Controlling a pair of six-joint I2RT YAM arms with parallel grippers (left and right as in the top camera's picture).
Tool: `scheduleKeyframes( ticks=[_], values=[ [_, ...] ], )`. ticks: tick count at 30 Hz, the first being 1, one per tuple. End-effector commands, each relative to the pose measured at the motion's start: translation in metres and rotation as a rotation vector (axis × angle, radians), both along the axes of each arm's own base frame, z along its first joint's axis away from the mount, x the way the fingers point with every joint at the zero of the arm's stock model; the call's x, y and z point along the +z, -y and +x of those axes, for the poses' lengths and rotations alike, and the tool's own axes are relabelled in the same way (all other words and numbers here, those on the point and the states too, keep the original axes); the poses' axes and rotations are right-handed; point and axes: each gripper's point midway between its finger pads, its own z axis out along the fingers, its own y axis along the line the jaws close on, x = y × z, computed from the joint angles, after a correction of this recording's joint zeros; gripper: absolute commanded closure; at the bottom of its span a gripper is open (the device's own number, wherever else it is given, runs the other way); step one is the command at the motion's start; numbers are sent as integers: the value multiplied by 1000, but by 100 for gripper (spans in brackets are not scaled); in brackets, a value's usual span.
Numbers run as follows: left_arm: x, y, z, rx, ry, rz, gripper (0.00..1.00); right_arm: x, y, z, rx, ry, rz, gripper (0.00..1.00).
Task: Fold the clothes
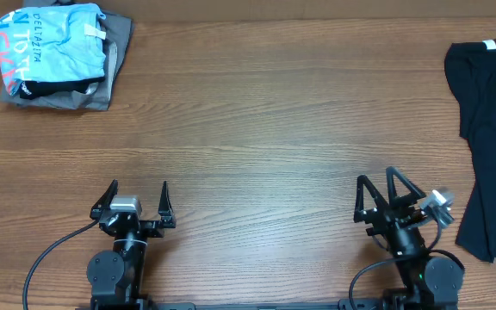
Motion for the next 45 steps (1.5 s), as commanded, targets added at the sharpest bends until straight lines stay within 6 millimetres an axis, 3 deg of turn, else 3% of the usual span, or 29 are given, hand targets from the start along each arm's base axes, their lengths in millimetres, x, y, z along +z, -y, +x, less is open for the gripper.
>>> scheduleKeyframes(
  ticks=[1, 6, 11, 14, 18, 20, 21, 24, 28, 31, 37, 45],
  values=[
    [0, -1, 0, 4, 5, 23, 0, 19, 2, -4, -4, 66, 33, 0],
    [0, -1, 0, 4, 5, 23, 0, 51, 10, -6, -72, 121, -53, 0],
    [0, -1, 0, 4, 5, 23, 0, 95, 31, 8, -227, 109, -173, 0],
    [0, -1, 0, 4, 5, 23, 0, 113, 52, 33, -358, 16, -259, 0],
    [0, -1, 0, 4, 5, 23, 0, 112, 89, 76, -524, -205, -362, 0],
    [0, -1, 0, 4, 5, 23, 0, 103, 111, 98, -583, -338, -387, 0],
    [0, -1, 0, 4, 5, 23, 0, 89, 141, 122, -627, -488, -400, 0],
    [0, -1, 0, 4, 5, 23, 0, 59, 187, 149, -653, -710, -389, 0],
    [0, -1, 0, 4, 5, 23, 0, 10, 238, 172, -618, -968, -317, 0],
    [0, -1, 0, 4, 5, 23, 0, -18, 264, 186, -612, -1058, -269, 0],
    [0, -1, 0, 4, 5, 23, 0, -66, 293, 195, -626, -1129, -235, 0],
    [0, -1, 0, 4, 5, 23, 0, -130, 352, 176, -702, -1233, -152, 0]
  ],
)
